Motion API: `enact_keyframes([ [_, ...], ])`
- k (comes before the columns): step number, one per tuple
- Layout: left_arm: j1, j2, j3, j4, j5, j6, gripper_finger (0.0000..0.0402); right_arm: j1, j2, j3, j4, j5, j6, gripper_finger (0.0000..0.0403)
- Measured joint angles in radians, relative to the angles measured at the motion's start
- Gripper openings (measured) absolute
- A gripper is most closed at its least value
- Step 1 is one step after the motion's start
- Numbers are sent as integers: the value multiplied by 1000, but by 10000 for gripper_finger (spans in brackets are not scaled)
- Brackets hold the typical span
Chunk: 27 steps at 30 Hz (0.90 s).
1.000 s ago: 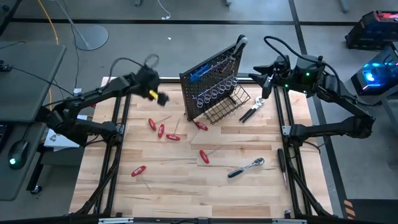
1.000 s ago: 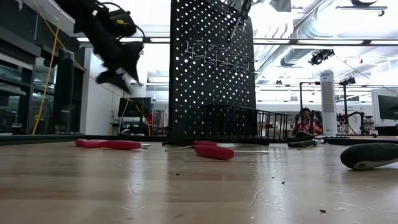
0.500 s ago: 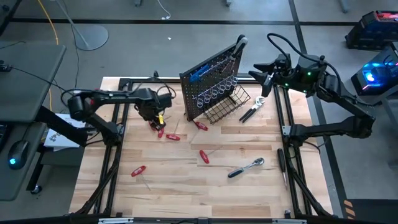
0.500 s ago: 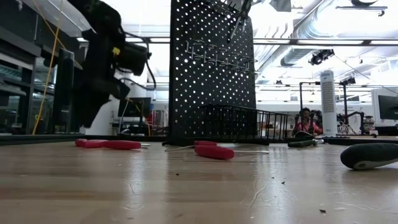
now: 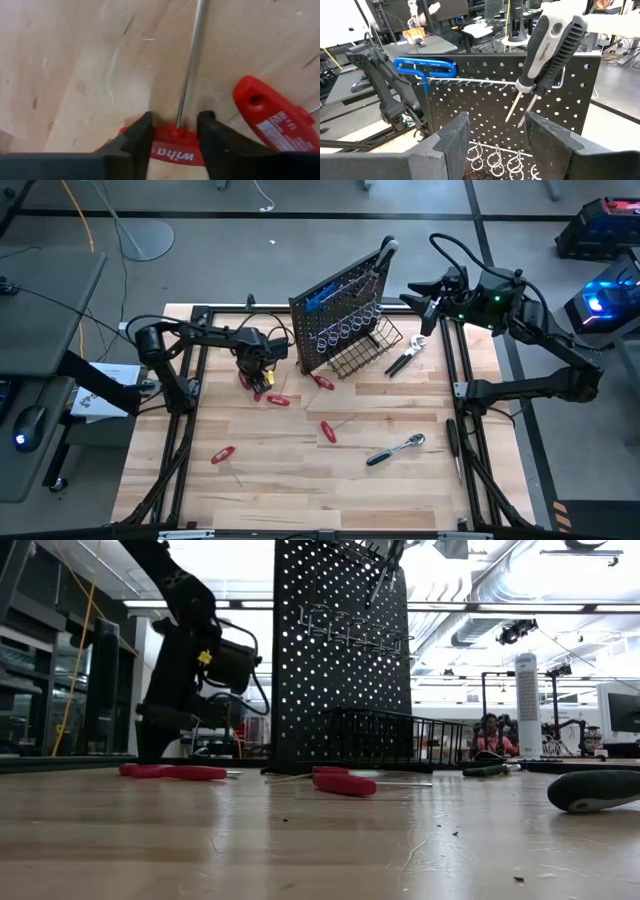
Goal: Hang tools onto peg board
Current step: Hang the red allen wrench on the peg board
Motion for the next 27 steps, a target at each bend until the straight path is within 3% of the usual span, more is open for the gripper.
enact_keyframes([
  [3, -2, 28, 3, -2, 24, 31, 42, 0, 0, 0, 0, 0, 0, 184],
  [5, -3, 23, 3, 1, 40, 42, 13, 0, 0, 0, 0, 0, 0, 184],
  [9, -17, -48, 6, -23, 44, 36, 3, 0, -13, 0, 0, -6, 0, 184],
  [12, -26, -150, 29, -67, 124, 59, 1, 0, -33, 0, 2, -14, 0, 184],
  [15, -40, -249, 49, -163, 190, 96, 1, 0, -42, 0, 26, -88, 27, 184],
  [20, -59, -425, 136, -230, 431, 110, 0, 18, -20, 0, 77, -260, 57, 184],
  [24, -62, -547, 213, -138, 693, 6, 0, 86, 12, 0, 104, -278, 64, 184],
  [27, -83, -589, 263, -150, 736, -50, 0, 152, 43, 0, 131, -278, 44, 184],
])
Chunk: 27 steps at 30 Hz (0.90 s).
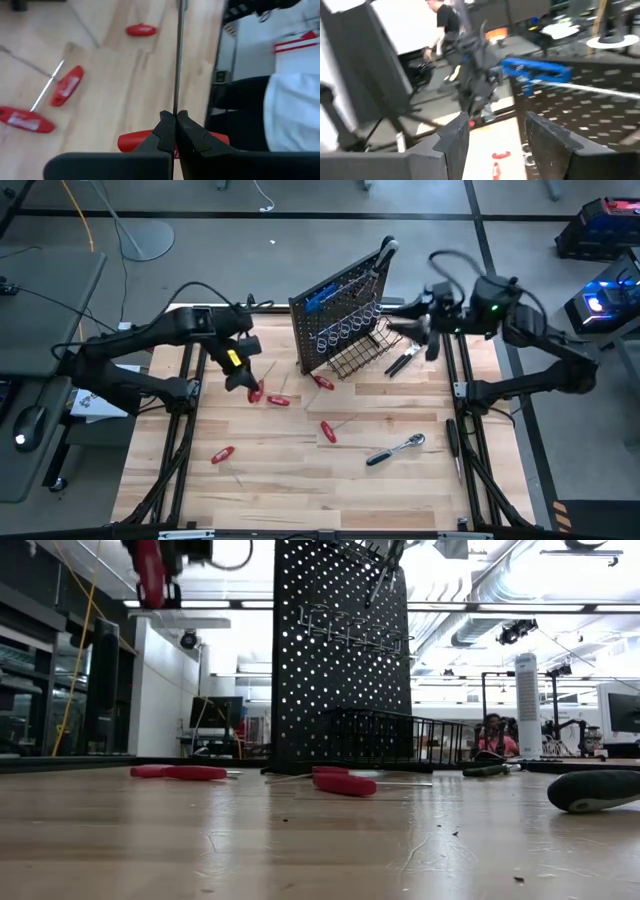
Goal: Hang tools onto peg board
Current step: Hang the red allen wrench on the peg board
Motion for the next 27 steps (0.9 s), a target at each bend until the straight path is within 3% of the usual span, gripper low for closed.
enact_keyframes([
  [2, -16, -9, 21, -2, 27, -38, 0, 58, 33, 0, 12, 23, -19, 184],
  [7, -30, 9, 33, 182, 280, -206, 0, 233, 158, 0, 49, 229, -123, 183],
  [12, -41, 51, 33, 423, 351, -487, 0, 408, 313, 0, 147, 622, -362, 183],
  [15, -45, 66, 33, 492, 347, -635, 0, 496, 409, 0, 297, 899, -617, 183],
  [18, -50, 77, 33, 564, 335, -749, 0, 550, 499, 0, 506, 1093, -894, 183],
  [21, -59, 90, 33, 679, 323, -856, 0, 575, 580, 53, 610, 1185, -1022, 183],
  [27, -105, 98, 33, 898, 266, -1064, 0, 571, 706, 251, 504, 1229, -1122, 183],
])
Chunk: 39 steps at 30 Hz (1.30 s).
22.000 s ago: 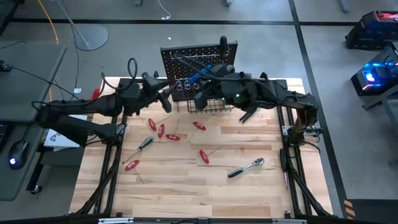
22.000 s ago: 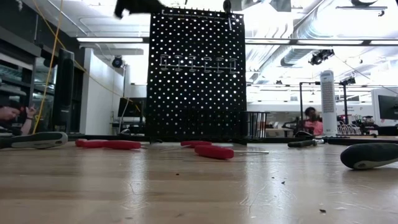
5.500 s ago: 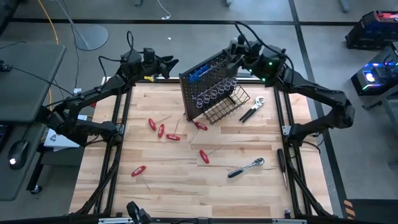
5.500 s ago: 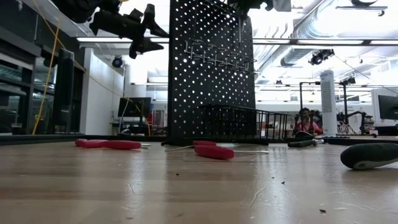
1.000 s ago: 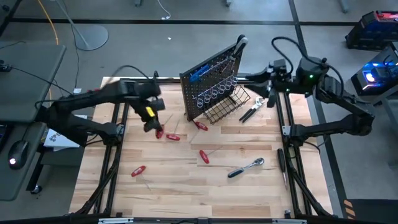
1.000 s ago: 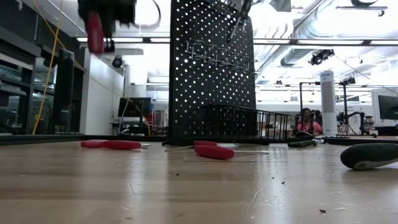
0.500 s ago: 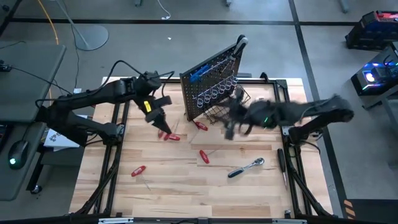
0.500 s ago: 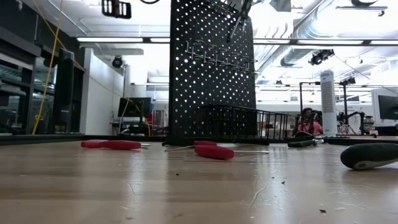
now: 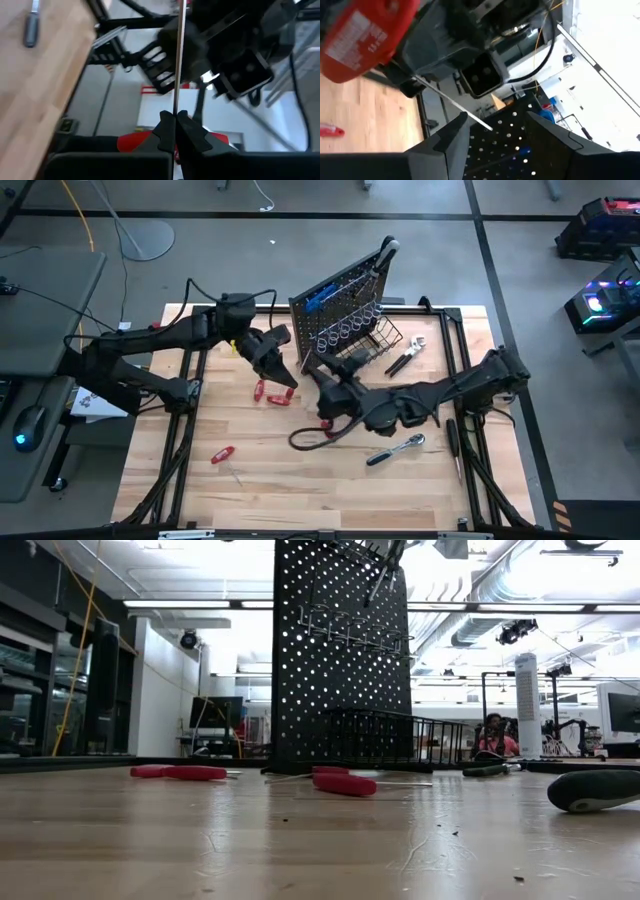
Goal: Hang tools onto peg board
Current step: Hang the red allen wrench on the peg board
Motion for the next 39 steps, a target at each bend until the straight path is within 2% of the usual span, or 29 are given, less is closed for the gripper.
enact_keyframes([
  [4, -23, 2, 0, 55, -55, -58, 0, -13, 24, 89, -190, 0, 94, 183],
  [7, -32, -4, 0, 59, -88, -66, 0, -24, 24, 131, -360, -48, 216, 183],
  [9, -37, -6, 0, 74, -109, -68, 0, -30, 25, 147, -414, -95, 245, 183],
  [12, -41, -6, 0, 90, -118, -85, 0, -36, 25, 150, -410, -156, 243, 183],
  [19, -41, -6, 0, 99, -130, -101, 0, -46, 25, 150, -387, -194, 197, 179],
  [27, -40, 1, 0, 100, -135, -124, 0, -63, 25, 150, -365, -245, 135, 136],
  [34, -40, 2, 0, 98, -149, -136, 0, -85, 32, 150, -356, -277, 116, 114],
  [37, -40, 2, 0, 97, -151, -137, 0, -90, 37, 150, -351, -272, 110, 86],
  [39, -40, 2, 0, 97, -153, -145, 0, -91, 38, 150, -356, -270, 111, 47],
])
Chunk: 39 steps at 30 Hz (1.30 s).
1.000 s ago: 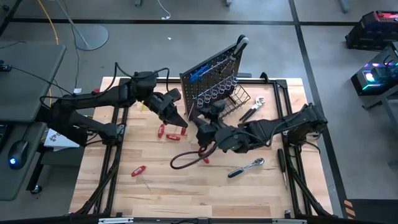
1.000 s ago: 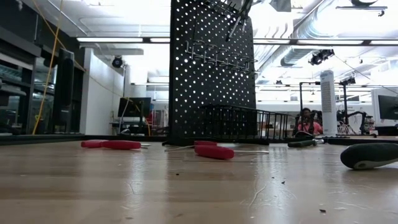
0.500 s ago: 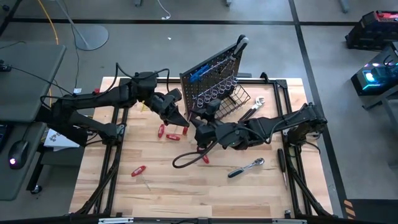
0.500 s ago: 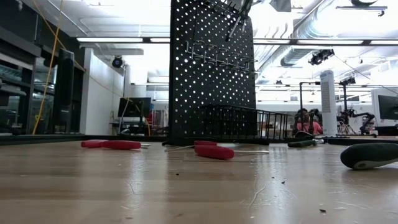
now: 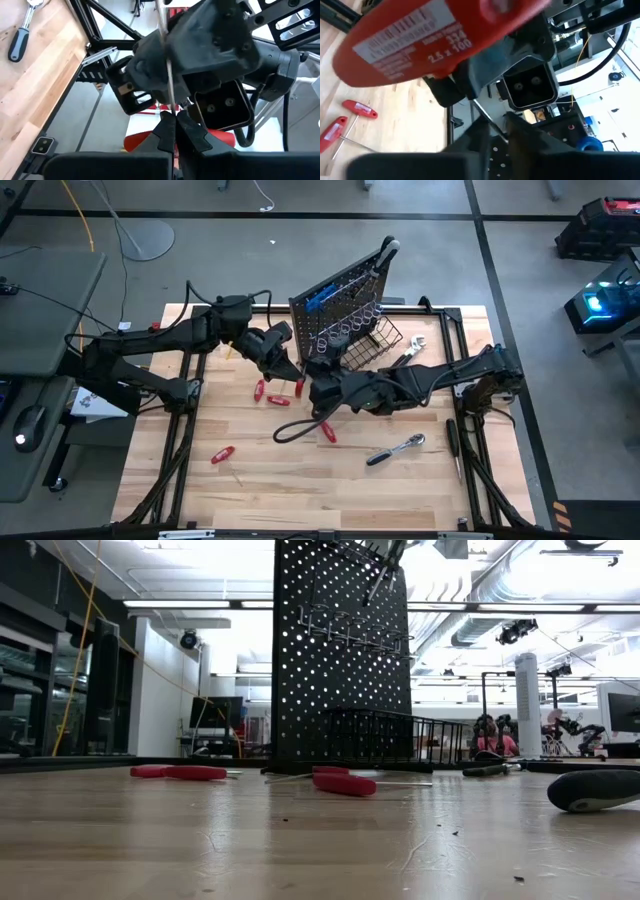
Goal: Hang tools onto peg board
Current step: Hang the red allen wrench on the peg board
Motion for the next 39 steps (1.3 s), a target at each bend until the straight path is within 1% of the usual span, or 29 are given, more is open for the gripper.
enact_keyframes([
  [1, 1, 0, 0, 5, -3, -5, 0, 0, 0, 0, -7, -1, 3, 26],
  [2, 4, 0, 0, 13, -3, -6, 0, 0, 0, -1, -11, 0, 13, 14],
  [7, 35, 0, 1, 13, -14, 5, 0, 6, 2, -1, -23, 50, 88, 3],
  [11, 89, -6, 0, 4, -25, 68, 1, 17, -9, -1, -87, 56, 217, 2],
  [14, 142, -18, 0, -33, -26, 158, 1, 19, -37, -1, -174, 39, 379, 1],
  [16, 175, -34, 0, -98, -38, 273, 1, 19, -65, -1, -245, -1, 530, 1],
  [18, 196, -60, 0, -200, -77, 430, 1, 11, -94, -1, -336, -75, 704, 1],
  [20, 197, -96, 0, -355, -166, 612, 1, -3, -119, -1, -408, -154, 877, 1],
  [22, 165, -130, -7, -497, -336, 761, 1, -16, -142, -11, -435, -193, 989, 1],
  [24, 112, -172, -49, -554, -523, 823, 1, -24, -168, -50, -405, -196, 1065, 1],
  [26, 46, -220, -135, -488, -658, 797, 1, -35, -192, -123, -325, -201, 1134, 0],
  [27, 12, -246, -191, -415, -696, 774, 1, -39, -205, -170, -280, -203, 1164, 0],
  [29, -61, -291, -314, -254, -732, 726, 1, -50, -232, -287, -158, -202, 1233, 0],
  [31, -126, -318, -438, -105, -757, 677, 1, -61, -257, -411, 28, -184, 1288, 0],
  [33, -172, -334, -537, -15, -799, 653, 1, -69, -270, -494, 206, -139, 1280, 0],
  [35, -192, -348, -596, 37, -866, 668, 1, -81, -270, -521, 289, -58, 1272, 0],
  [37, -192, -356, -617, 48, -950, 713, 1, -100, -260, -512, 285, 20, 1233, 0],
  [39, -183, -352, -618, 45, -1024, 778, 1, -125, -239, -490, 260, 71, 1213, 0],
])
